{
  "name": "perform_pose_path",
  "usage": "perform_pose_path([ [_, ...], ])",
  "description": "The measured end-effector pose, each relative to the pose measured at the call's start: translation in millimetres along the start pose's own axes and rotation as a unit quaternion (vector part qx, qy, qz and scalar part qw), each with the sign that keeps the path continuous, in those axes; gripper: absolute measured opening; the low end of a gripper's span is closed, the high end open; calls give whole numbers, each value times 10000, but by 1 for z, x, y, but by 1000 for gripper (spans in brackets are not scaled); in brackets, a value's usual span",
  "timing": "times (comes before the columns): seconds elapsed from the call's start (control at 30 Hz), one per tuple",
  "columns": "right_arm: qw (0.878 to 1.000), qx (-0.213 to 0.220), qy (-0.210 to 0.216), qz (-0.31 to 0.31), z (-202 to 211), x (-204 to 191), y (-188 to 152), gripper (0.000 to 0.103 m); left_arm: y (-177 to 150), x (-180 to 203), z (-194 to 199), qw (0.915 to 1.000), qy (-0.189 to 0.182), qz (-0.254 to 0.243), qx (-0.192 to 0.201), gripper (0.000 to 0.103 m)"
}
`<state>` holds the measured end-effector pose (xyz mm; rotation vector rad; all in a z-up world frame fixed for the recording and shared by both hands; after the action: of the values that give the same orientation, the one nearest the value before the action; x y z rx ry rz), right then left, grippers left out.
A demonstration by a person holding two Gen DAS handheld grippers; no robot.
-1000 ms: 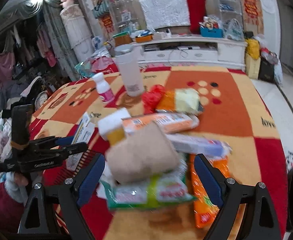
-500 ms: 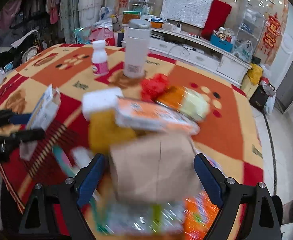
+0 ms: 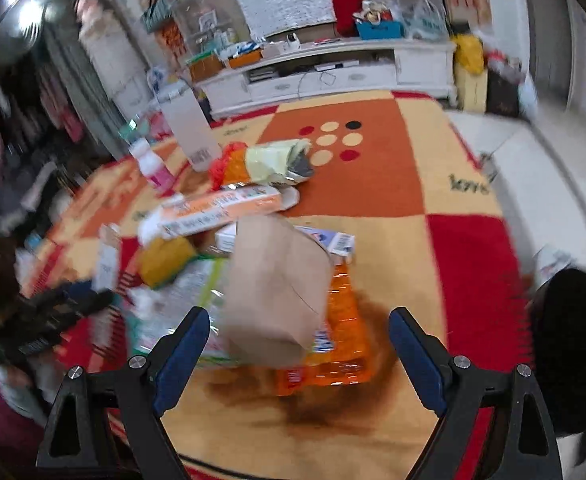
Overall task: Collect trash
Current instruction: 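Grasp the beige paper cup with the right tool while the left tool holds the box, then carry cup and box to the black bin and open both tools over it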
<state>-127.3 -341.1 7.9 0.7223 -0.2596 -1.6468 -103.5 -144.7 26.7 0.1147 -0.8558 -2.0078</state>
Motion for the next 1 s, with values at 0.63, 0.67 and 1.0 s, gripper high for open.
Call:
perform_pose_path([
  [0.63,9971,-554,530,-15,-56,-8,-19,69,20,38,40,9993,-114,-57,361,50],
  [0.67,9974,-396,599,4,-46,-11,-18,69,22,40,40,9992,-136,-65,358,50],
  [1.0,9982,566,201,-37,31,18,-4,69,47,100,30,9977,-407,-334,432,50],
])
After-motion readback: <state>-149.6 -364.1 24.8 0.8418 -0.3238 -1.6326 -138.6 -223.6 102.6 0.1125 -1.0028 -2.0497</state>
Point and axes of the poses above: each gripper's, at about its wrist camera, not at the fingertips, and z roughly against the way its jaws point, x to its right, y to its top, the point moved 8 cm from there along -z, roughly the way its jaws point, and after that the axes turned 4 degrees about -x, right-handed, at the moved point
